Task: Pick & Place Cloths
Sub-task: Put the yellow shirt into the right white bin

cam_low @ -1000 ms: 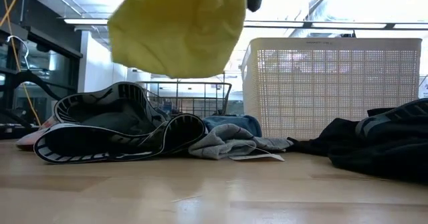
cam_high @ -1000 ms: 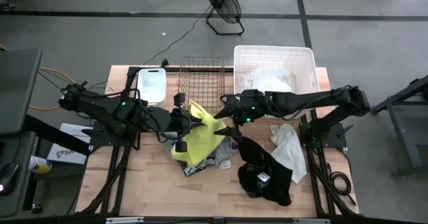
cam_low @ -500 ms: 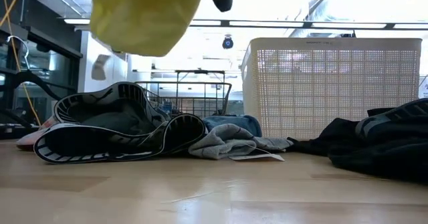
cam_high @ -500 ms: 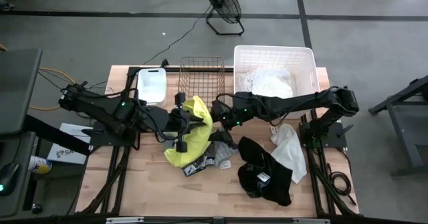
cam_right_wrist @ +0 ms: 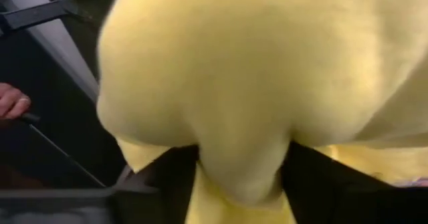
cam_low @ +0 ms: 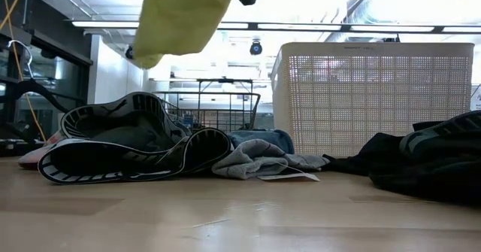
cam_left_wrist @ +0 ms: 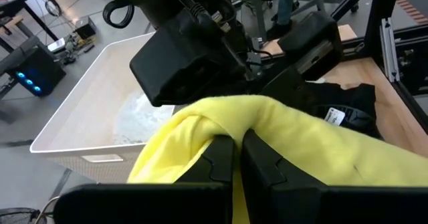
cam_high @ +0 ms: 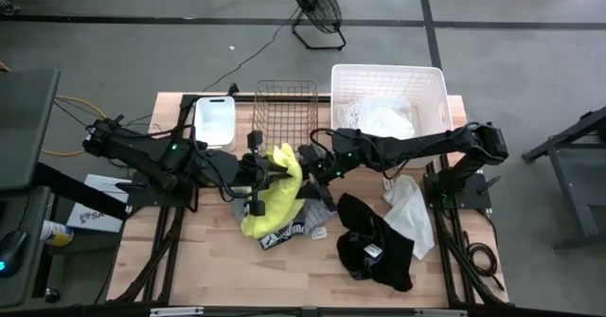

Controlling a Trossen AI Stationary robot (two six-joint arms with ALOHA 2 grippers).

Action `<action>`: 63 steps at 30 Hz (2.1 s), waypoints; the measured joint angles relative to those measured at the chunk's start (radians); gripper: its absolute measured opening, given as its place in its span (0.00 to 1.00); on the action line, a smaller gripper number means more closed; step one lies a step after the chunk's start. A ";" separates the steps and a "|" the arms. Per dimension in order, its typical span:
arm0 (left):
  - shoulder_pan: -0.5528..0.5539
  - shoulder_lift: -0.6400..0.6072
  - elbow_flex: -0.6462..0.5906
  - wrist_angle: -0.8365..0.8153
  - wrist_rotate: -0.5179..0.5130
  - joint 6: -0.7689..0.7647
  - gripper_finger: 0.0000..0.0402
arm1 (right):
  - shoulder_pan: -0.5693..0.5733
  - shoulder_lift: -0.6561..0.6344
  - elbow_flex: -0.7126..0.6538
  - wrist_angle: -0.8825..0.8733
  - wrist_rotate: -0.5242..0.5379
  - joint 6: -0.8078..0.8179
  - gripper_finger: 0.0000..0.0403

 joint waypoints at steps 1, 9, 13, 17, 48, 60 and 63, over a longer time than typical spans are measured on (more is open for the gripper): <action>0.000 0.000 0.000 0.000 0.000 -0.001 0.01 | 0.000 0.000 0.000 0.000 -0.007 0.007 0.40; 0.000 0.000 0.000 -0.001 0.001 -0.008 0.01 | -0.009 -0.012 0.000 -0.002 -0.069 0.066 0.07; 0.000 0.000 0.001 0.003 -0.002 -0.011 0.01 | -0.008 -0.047 0.000 -0.010 -0.060 0.066 0.07; 0.001 -0.001 0.001 0.003 -0.007 -0.034 0.07 | -0.007 -0.095 0.000 -0.062 -0.004 0.032 0.07; 0.000 -0.043 0.000 0.280 -0.097 -0.004 0.71 | -0.009 -0.421 0.001 -0.312 0.412 -0.163 0.07; 0.000 -0.048 0.000 0.264 -0.180 -0.034 0.71 | -0.009 -0.596 0.001 -0.544 0.868 -0.223 0.07; 0.000 -0.070 -0.001 0.238 -0.194 -0.046 0.71 | -0.009 -0.614 0.001 -0.599 0.964 -0.221 0.07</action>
